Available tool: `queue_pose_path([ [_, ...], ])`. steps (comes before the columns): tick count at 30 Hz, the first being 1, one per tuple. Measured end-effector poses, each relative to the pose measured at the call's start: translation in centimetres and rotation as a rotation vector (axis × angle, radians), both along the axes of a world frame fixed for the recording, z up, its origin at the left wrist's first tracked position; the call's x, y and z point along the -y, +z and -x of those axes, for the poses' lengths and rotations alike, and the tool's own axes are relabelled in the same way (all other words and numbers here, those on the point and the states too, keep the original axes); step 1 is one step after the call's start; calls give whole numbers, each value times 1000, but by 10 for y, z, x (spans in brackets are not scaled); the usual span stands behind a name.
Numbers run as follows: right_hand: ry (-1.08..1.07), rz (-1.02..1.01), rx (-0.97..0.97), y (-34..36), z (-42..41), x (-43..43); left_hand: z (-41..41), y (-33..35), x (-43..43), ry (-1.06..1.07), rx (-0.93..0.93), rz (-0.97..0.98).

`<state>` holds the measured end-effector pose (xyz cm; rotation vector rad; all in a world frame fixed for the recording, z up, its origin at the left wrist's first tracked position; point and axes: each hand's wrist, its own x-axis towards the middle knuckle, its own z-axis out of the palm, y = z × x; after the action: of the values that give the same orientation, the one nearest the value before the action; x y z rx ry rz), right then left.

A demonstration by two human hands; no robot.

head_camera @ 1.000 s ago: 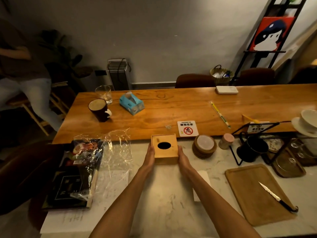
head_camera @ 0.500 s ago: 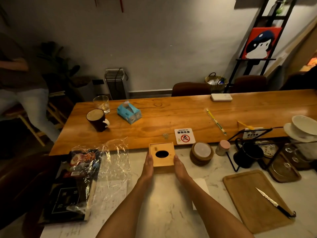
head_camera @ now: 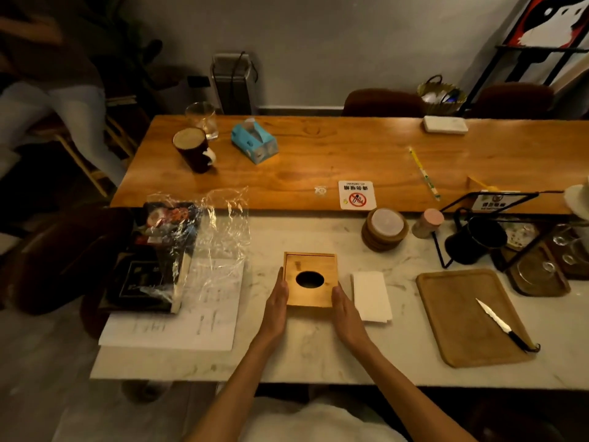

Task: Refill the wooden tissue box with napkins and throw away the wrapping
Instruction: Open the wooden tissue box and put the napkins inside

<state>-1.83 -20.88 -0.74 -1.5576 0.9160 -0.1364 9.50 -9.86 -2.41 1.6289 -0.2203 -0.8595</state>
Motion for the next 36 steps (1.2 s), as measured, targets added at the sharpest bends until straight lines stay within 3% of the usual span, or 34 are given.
queue_pose_path([
  [9, 10, -38, 7, -10, 20, -14, 14, -2, -21, -2, -67, 17],
  [12, 41, 33, 13, -10, 19, -14, 10, -3, -22, 25, -143, 58],
  [14, 86, 208, -55, -10, 17, -12, 6, -3, -22, 38, -179, 69],
  [16, 235, 558, -183, -5, 17, -7, 3, -2, -23, 24, -188, 69],
  [18, 456, 923, -180, -3, 19, 1, 1, 0, -23, 22, -205, 69],
  [21, 610, 1111, -153, -4, 21, 11, -1, -1, -22, 41, -216, 59],
  [30, 728, 1236, -162, 11, 15, 25, -2, -2, -21, 81, -242, 71],
  [36, 640, 777, -147, 71, -28, 66, -1, 2, -22, 60, -200, 61],
])
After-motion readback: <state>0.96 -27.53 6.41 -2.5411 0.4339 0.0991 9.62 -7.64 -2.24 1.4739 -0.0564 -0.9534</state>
